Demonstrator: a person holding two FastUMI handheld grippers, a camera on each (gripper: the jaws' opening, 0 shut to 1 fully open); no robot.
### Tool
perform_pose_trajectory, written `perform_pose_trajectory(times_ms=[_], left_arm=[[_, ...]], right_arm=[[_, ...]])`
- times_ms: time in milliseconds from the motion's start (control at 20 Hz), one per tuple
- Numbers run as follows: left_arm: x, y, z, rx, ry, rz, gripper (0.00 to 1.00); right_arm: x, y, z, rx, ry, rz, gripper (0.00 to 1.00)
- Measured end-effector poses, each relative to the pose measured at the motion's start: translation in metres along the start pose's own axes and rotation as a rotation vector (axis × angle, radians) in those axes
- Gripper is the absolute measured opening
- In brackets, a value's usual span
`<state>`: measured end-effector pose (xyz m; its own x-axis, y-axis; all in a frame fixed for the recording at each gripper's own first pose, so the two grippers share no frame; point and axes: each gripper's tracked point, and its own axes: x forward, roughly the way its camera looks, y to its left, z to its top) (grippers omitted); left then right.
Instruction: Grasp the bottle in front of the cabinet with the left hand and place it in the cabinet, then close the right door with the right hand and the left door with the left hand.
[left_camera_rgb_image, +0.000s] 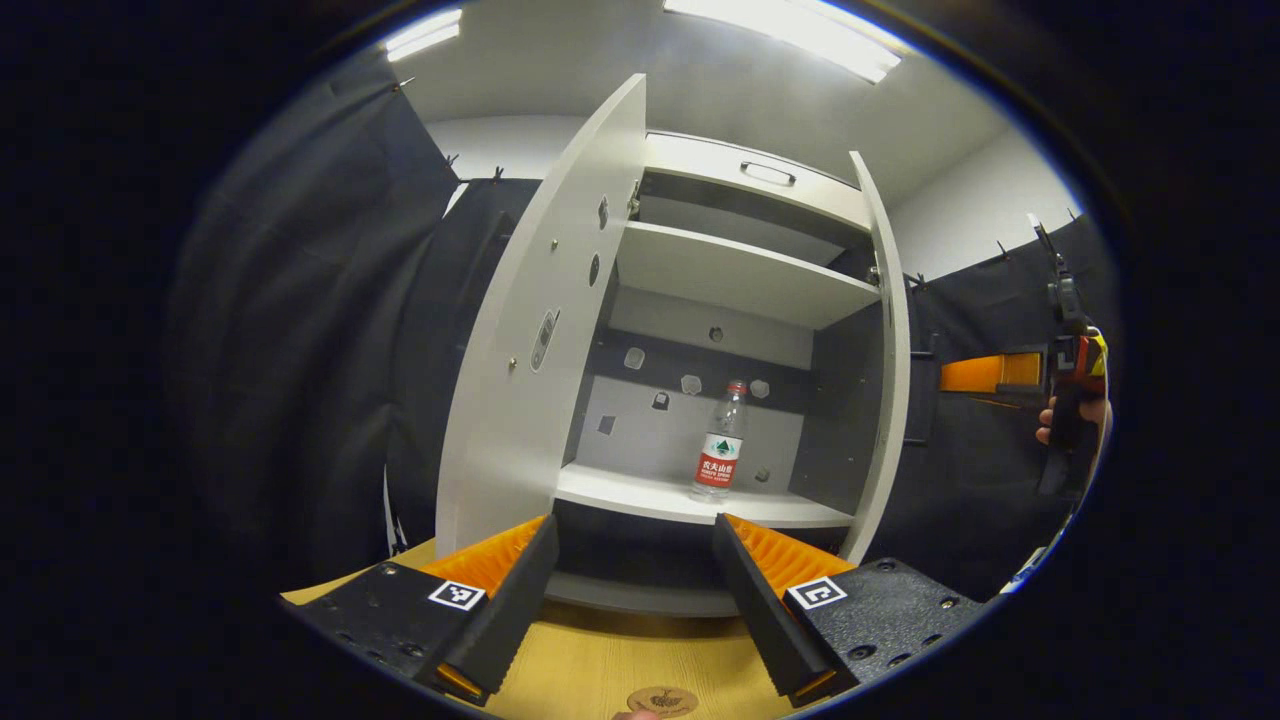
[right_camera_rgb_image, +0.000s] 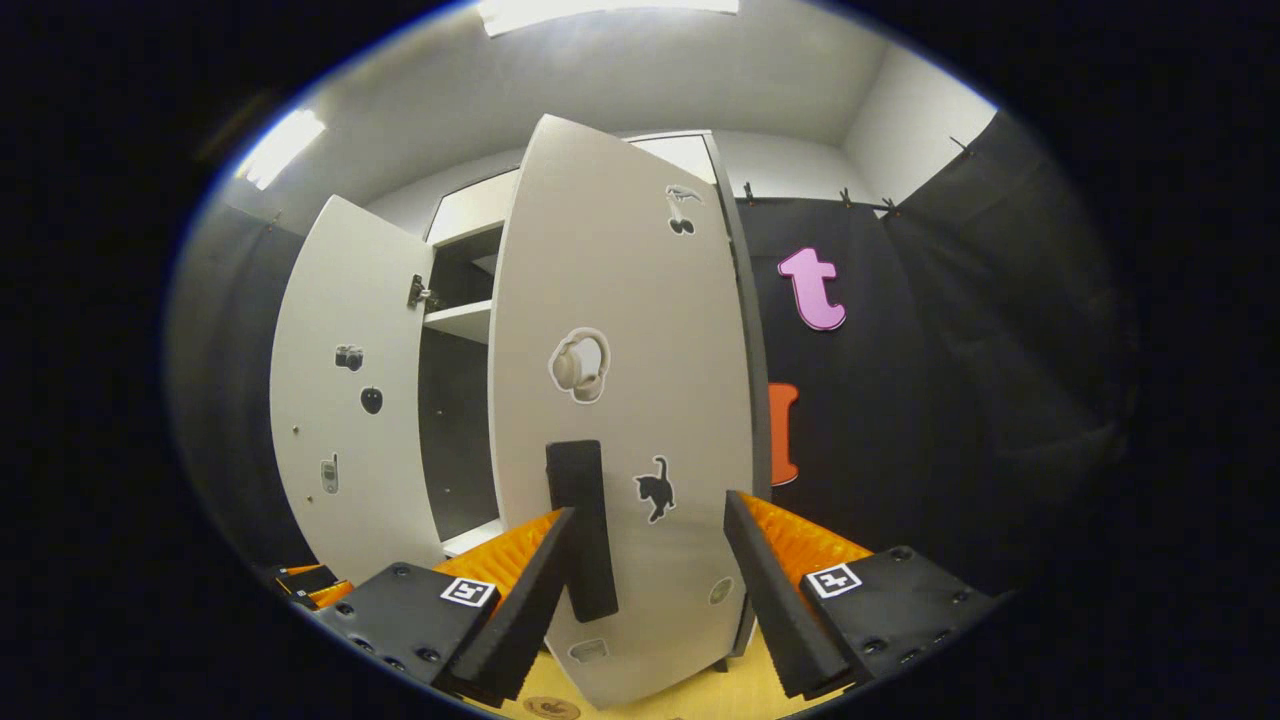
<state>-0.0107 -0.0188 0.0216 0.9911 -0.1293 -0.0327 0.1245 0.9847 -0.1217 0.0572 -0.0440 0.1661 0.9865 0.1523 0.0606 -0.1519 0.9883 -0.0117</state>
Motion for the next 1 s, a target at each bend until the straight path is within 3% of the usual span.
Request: perform_pose_trajectory(times_ms=[50, 100, 400, 450, 500, 550, 700, 1000], left_arm=[[-0.001, 0.002, 0.002, -0.003, -0.003, 0.009, 0.95], [-0.002, 0.004, 0.003, -0.004, -0.007, 0.015, 0.95], [-0.014, 0.020, 0.020, 0.018, -0.043, 0.083, 0.95], [-0.018, 0.026, 0.025, 0.015, -0.054, 0.106, 0.95], [-0.024, 0.035, 0.032, 0.015, -0.073, 0.141, 0.94], [-0.032, 0.047, 0.041, 0.024, -0.099, 0.194, 0.92], [-0.052, 0.083, 0.063, 0.056, -0.164, 0.338, 0.94], [-0.054, 0.147, 0.086, 0.001, -0.202, 0.475, 0.94]], right_arm=[[0.003, 0.007, -0.006, 0.007, 0.010, 0.018, 0.89], [0.007, 0.012, -0.009, 0.008, 0.021, 0.025, 0.97], [0.041, 0.017, -0.030, 0.016, 0.059, 0.026, 0.96], [0.049, 0.018, -0.033, 0.026, 0.066, 0.028, 0.89], [0.053, 0.020, -0.035, 0.039, 0.069, 0.036, 0.88], [0.057, 0.020, -0.036, 0.049, 0.069, 0.037, 0.97], [0.069, 0.025, -0.042, 0.089, 0.071, 0.050, 0.98], [0.085, 0.034, -0.044, 0.037, 0.073, 0.048, 0.98]])
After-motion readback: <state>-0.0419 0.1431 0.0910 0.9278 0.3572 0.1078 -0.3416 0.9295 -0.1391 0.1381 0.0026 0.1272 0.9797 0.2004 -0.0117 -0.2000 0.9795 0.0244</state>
